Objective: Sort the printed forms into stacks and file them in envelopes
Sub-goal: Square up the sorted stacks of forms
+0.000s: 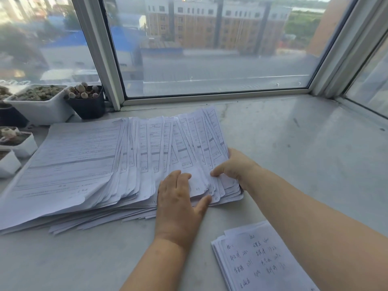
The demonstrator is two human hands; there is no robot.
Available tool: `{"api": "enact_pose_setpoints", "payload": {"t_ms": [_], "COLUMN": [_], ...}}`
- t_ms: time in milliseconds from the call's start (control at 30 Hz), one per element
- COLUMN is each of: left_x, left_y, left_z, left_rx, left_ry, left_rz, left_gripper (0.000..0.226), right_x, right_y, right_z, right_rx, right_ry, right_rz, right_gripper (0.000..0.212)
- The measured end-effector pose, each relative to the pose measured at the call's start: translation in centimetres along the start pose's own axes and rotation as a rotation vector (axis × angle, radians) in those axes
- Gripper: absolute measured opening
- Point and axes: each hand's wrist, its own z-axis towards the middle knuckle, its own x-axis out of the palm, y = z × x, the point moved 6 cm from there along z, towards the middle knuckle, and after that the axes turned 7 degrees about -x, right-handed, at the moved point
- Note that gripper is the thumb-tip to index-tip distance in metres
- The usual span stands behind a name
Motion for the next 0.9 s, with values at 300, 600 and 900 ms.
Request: {"api": "enact_pose_setpoints", "payload": {"t_ms": [300, 600, 900], "left_x": [-0.5, 1.9, 1.5], "left_y": [-0.8, -6.1, -4.8], "left_z": [-0.1, -0.7, 1.2], "left_rx": [0.048, 0.71, 0.31], "left_ry": [-0.019, 0.123, 0.291], "left_rz": [0.113, 0.523, 0.417], "left_gripper": [0.061, 0.051, 0.06], "right_x": [-6.0, -5.9, -18.5], "right_y": [0.2, -0.6, 3.3], "right_z": [-1.1, -1.2, -5.1], "right_rx": [0.053, -0.051, -0.121], "right_ry": [0.029, -0.044, -0.214], "right_rz": [0.105, 0.053, 0.139], "right_gripper": [0.034, 0.042, 0.043]}}
